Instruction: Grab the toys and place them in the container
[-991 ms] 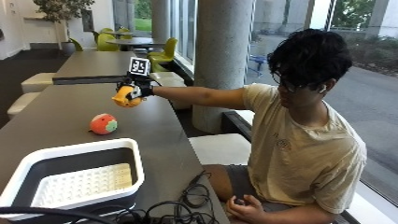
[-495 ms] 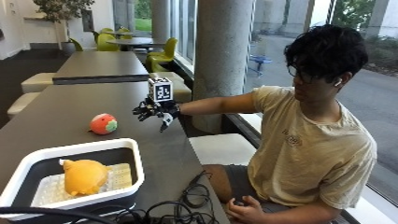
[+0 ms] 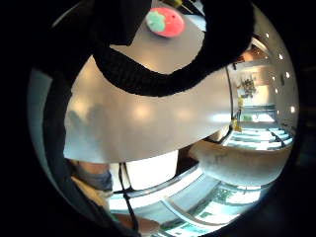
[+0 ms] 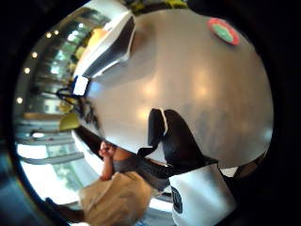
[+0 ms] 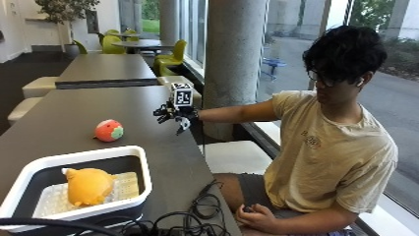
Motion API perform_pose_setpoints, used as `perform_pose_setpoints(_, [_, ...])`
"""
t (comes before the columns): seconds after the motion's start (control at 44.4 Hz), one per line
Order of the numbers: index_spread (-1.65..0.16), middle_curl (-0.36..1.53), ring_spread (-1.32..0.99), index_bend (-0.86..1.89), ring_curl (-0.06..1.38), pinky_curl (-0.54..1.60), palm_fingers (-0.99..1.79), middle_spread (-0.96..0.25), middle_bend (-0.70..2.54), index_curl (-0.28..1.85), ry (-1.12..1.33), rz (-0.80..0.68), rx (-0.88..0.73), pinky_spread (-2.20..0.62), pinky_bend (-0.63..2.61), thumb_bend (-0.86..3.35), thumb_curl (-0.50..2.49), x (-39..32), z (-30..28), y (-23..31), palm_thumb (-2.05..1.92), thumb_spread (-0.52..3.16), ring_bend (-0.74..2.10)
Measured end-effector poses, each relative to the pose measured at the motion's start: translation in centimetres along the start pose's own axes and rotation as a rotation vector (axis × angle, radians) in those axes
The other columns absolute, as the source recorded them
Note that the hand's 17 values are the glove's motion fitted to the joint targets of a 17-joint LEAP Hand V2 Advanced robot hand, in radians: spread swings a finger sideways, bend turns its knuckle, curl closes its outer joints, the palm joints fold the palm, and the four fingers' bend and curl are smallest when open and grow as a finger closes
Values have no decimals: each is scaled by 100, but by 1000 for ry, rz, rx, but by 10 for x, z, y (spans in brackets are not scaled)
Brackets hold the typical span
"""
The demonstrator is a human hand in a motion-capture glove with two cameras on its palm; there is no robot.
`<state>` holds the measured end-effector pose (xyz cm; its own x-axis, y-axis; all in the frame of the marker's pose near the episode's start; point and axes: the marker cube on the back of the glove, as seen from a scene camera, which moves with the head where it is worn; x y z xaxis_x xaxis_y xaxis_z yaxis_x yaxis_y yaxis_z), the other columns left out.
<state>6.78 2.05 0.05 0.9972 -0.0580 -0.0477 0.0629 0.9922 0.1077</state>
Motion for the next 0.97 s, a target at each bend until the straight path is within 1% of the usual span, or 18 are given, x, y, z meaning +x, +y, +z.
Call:
perform_pose_setpoints(0.068, [-31,20,2,17,26,33,-14,1,12,35,-30,52,-1,3,94,-1,31,-1,-2,2,9,132,17])
perform_pose_setpoints(0.135, [-31,20,2,17,26,33,-14,1,12,36,-136,131,-7,3,94,-1,31,-35,-12,-4,9,132,17])
perform_pose_setpoints(0.18, [-31,20,2,17,26,33,-14,1,12,36,-95,91,-8,3,94,-1,31,-56,-22,-13,9,132,17])
perform_pose_setpoints(0.225, [-31,20,2,17,25,33,-15,1,12,36,-39,45,-8,4,93,-1,31,-62,-28,-17,9,132,17])
perform_pose_setpoints(0.27, [-31,20,2,18,25,33,-14,1,12,36,-35,33,-7,4,93,-1,31,-63,-28,-17,9,132,17])
perform_pose_setpoints(0.428, [-31,20,2,18,25,33,-13,1,12,37,-53,75,-8,3,93,-1,31,-63,-24,-14,9,133,17])
perform_pose_setpoints(0.586, [-32,19,2,19,24,33,-13,1,12,38,-38,25,-5,3,92,-1,31,-62,-23,-16,10,133,17])
perform_pose_setpoints(0.811, [-32,19,2,19,23,33,-13,1,12,39,-53,34,-6,4,92,-1,30,-65,-21,-18,10,133,16])
perform_pose_setpoints(0.901, [-32,19,2,18,23,34,-13,1,12,39,-144,88,2,4,92,-1,30,-47,-9,-12,10,133,17])
perform_pose_setpoints(0.968, [-32,19,2,19,23,34,-13,1,12,39,-71,39,6,4,91,-1,30,-17,0,-6,10,133,17])
